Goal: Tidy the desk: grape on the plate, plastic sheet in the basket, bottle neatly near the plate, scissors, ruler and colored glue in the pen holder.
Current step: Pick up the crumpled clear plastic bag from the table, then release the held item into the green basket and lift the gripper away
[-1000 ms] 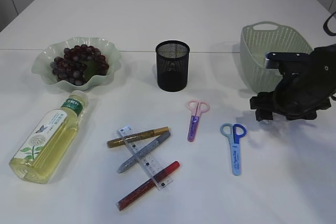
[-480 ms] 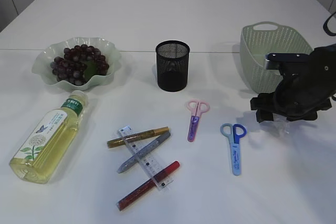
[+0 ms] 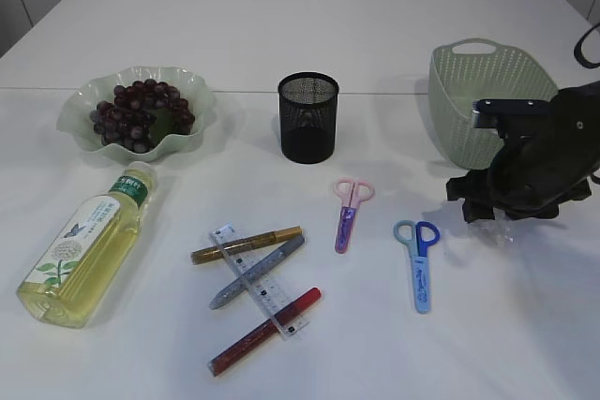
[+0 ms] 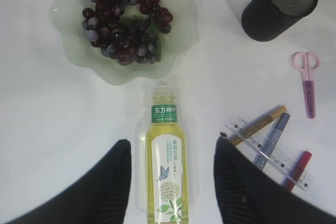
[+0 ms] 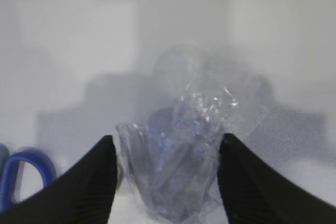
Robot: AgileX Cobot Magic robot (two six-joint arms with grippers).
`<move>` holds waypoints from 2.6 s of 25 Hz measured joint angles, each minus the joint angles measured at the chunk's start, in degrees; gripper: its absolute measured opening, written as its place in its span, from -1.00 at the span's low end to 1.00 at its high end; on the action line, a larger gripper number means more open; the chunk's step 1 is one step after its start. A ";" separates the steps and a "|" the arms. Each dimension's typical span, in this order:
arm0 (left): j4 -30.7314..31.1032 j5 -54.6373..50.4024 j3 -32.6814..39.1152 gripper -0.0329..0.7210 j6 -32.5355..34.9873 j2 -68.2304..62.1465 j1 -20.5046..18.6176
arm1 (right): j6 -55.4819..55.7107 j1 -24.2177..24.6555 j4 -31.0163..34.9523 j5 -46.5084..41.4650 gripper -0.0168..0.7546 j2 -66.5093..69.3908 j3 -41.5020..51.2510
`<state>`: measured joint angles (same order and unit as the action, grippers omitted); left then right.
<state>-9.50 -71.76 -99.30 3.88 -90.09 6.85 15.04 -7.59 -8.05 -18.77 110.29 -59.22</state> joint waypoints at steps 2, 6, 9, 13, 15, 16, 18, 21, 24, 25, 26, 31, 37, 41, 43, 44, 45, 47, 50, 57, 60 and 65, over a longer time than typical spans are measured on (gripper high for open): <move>-0.19 0.00 0.00 0.08 0.00 0.00 0.00 | 0.00 0.00 0.00 0.00 0.11 0.24 0.00; -0.68 0.00 0.00 0.07 0.00 0.00 0.00 | 0.00 0.00 0.20 0.00 -0.37 0.36 0.00; -0.90 0.00 0.00 0.07 0.00 0.00 0.00 | 0.00 0.00 0.50 -0.34 -0.62 0.36 0.00; -0.94 0.00 0.00 0.06 0.00 0.00 0.00 | 0.00 0.00 0.70 -2.26 -0.74 0.24 0.00; -1.03 0.00 0.00 0.06 0.00 0.00 0.00 | 0.00 0.00 0.93 -4.01 -0.75 -0.73 0.00; -1.03 0.00 0.00 0.06 0.00 0.00 0.00 | 0.00 0.00 1.10 -4.92 -0.75 -1.50 0.00; -1.17 0.00 0.00 0.05 0.00 0.00 0.00 | 0.00 0.00 1.08 -6.40 -0.75 -3.56 0.00; -1.42 0.00 0.00 0.05 -0.02 0.00 0.00 | 0.00 0.00 1.35 -9.06 -0.76 -6.36 0.00; -1.81 0.00 0.00 0.05 -0.15 0.00 0.00 | 0.00 0.00 1.43 -12.51 -0.76 -8.49 0.00; -1.95 0.00 0.00 0.05 -0.25 0.00 0.00 | -0.13 0.00 1.43 -13.48 -0.76 -9.25 0.00; -2.18 0.00 0.00 0.05 -0.25 0.00 0.00 | -0.13 0.00 1.43 -13.97 -0.76 -10.11 0.00; -2.83 0.00 0.00 0.05 -0.25 0.00 0.00 | -0.80 0.00 1.59 -18.23 -0.77 -14.21 -2.21; -3.18 0.00 0.00 0.05 -0.25 0.00 0.00 | -1.50 0.00 -0.85 -23.34 -0.77 -14.69 -12.85; -3.22 0.00 0.00 0.05 -0.25 0.00 0.00 | -1.50 0.49 -2.90 -26.12 -0.77 -13.68 -21.37; -3.22 0.00 0.00 0.05 -0.25 0.00 0.00 | -1.50 0.93 -3.80 -27.76 -0.77 -12.06 -25.85; -3.22 0.00 0.00 0.05 -0.25 0.00 0.00 | -1.50 1.08 -4.25 -28.47 -0.77 -10.68 -28.63; -3.22 0.00 0.00 0.05 -0.25 0.00 0.00 | -1.64 1.19 -4.40 -29.04 -0.77 -9.57 -30.53; -3.32 0.00 0.00 0.05 -0.25 0.00 0.00 | -1.86 1.19 -4.76 -29.97 -0.77 -6.86 -34.46; -3.31 0.00 0.00 0.05 -0.25 0.00 0.00 | -2.08 1.19 -5.05 -30.35 -0.77 -2.23 -40.07; -3.31 0.00 0.00 0.05 -0.25 0.00 0.00 | -2.17 3.60 -5.05 -32.49 -0.77 8.86 -51.19; -3.31 0.00 0.00 0.05 -0.25 0.00 0.00 | -2.38 4.94 -4.19 -32.86 -0.77 12.53 -54.50; -3.34 0.00 0.00 0.05 -0.25 0.00 0.00 | -2.74 5.39 -3.83 -32.98 -0.77 15.88 -57.07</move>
<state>-12.84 -71.76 -99.30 3.63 -90.09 6.85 12.31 -2.20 -11.88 -51.75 126.16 -116.29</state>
